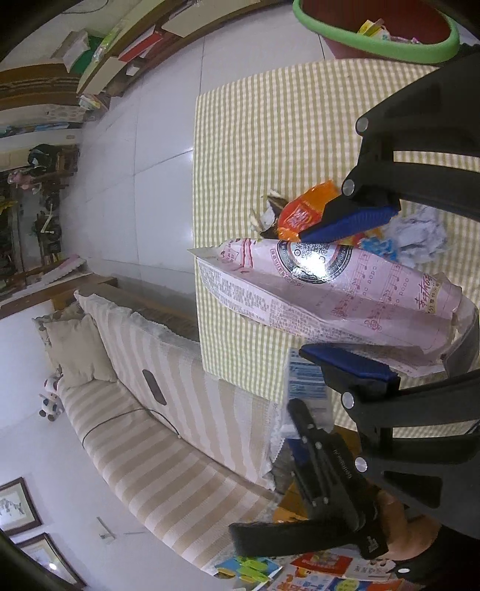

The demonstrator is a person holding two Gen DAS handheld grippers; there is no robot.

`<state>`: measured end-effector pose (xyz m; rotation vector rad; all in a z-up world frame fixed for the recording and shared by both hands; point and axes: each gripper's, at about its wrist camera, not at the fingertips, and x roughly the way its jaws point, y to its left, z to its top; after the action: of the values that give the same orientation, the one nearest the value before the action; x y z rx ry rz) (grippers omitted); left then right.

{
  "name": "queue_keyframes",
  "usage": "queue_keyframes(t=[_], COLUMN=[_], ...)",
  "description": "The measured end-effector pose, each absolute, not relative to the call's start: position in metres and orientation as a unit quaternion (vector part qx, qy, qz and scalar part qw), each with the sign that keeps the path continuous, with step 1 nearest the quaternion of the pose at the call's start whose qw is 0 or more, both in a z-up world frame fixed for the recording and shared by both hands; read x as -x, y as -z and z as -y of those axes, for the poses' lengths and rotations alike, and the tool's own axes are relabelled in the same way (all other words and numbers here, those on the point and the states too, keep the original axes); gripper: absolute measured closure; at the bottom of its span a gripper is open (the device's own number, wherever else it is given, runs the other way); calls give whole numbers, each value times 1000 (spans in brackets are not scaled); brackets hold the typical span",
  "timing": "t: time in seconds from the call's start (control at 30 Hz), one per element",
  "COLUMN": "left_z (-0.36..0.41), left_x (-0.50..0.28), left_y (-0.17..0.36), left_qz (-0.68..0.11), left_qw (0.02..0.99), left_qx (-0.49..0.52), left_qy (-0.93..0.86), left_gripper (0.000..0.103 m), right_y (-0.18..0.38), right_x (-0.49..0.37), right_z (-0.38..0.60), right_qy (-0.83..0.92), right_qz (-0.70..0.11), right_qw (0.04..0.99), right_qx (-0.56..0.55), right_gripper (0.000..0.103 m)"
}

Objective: Collect trash
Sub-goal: 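Carry the milk carton and pink bag over the red bin and release both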

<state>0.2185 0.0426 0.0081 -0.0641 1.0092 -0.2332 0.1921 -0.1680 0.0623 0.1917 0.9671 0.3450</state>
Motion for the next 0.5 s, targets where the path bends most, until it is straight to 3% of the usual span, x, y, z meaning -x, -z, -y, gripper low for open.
queue_keyframes(t=[0.5], left_z=[-33], left_x=[-174], left_y=[47], left_qz=[-540], left_qw=[834], left_qx=[56], left_qy=[93], left_gripper=[62], right_y=[-71], right_x=[-168], right_z=[177], right_qy=[-156], right_qz=[-453], right_qw=[873], right_qx=[-87], right_gripper=[49])
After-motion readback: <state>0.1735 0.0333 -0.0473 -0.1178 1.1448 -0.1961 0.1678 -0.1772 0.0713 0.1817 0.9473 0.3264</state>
